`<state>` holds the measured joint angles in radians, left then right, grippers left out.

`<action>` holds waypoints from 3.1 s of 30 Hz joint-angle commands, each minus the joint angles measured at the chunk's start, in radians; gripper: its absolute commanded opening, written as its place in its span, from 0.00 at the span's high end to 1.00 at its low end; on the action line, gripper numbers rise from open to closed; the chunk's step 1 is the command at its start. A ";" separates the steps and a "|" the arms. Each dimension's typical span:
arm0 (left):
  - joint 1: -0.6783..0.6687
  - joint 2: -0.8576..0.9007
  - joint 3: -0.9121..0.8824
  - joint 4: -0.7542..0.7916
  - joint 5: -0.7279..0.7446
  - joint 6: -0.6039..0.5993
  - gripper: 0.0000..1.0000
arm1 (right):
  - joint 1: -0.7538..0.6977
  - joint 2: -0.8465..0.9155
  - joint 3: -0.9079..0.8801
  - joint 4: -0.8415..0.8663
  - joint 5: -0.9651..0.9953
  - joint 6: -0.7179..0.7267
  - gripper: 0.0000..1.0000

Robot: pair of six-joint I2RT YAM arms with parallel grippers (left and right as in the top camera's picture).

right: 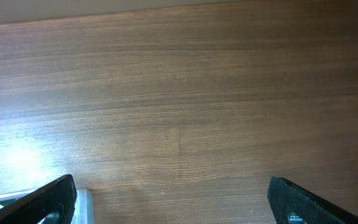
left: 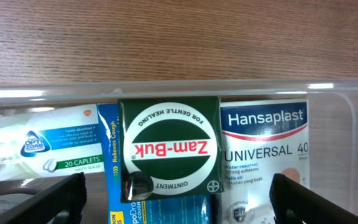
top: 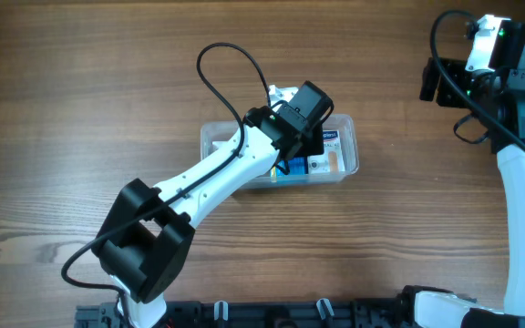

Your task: Pack container

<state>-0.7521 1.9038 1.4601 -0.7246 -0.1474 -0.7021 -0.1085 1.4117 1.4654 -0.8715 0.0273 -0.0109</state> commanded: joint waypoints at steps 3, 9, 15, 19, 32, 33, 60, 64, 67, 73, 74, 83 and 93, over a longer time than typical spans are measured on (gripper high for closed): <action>0.039 -0.162 0.058 0.003 0.023 0.099 0.01 | -0.002 -0.011 0.019 0.002 0.002 0.016 0.00; 0.241 -0.413 0.062 -0.028 -0.164 0.205 0.00 | -0.002 -0.011 0.019 0.003 0.002 0.017 0.00; 0.478 -0.481 0.061 -0.051 -0.183 0.205 0.00 | -0.002 -0.011 0.019 0.003 0.002 0.017 0.00; 0.531 -0.478 0.061 -0.051 -0.183 0.205 0.00 | -0.002 -0.011 0.019 0.002 0.002 0.016 0.00; 0.532 -0.478 0.061 -0.051 -0.183 0.205 0.00 | 0.071 -0.269 0.012 -0.005 0.002 0.016 0.00; 0.532 -0.478 0.061 -0.051 -0.183 0.205 0.00 | 0.087 -0.303 0.012 -0.005 0.002 0.016 0.00; 0.532 -0.478 0.061 -0.051 -0.183 0.205 0.00 | 0.239 -1.392 -1.396 1.215 -0.189 0.097 0.00; 0.532 -0.478 0.061 -0.051 -0.183 0.205 0.00 | 0.238 -1.408 -1.440 1.173 -0.134 0.102 0.00; 0.532 -0.478 0.061 -0.051 -0.183 0.205 0.00 | 0.238 -1.408 -1.460 1.122 -0.105 0.119 0.00; 0.532 -0.478 0.061 -0.051 -0.183 0.205 0.00 | 0.238 -1.408 -1.460 0.960 -0.092 0.085 0.00; 0.532 -0.478 0.061 -0.051 -0.183 0.205 0.00 | 0.238 -1.408 -1.460 0.949 -0.091 0.086 0.00; 0.532 -0.478 0.061 -0.051 -0.183 0.205 0.00 | 0.238 -1.393 -1.460 0.874 -0.090 0.090 0.00; 0.532 -0.478 0.061 -0.051 -0.183 0.205 0.00 | 0.238 -1.392 -1.460 0.874 -0.090 0.090 0.00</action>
<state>-0.2253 1.4269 1.5146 -0.7780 -0.3172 -0.5125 0.1238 0.0158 0.0067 -0.0006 -0.0776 0.0822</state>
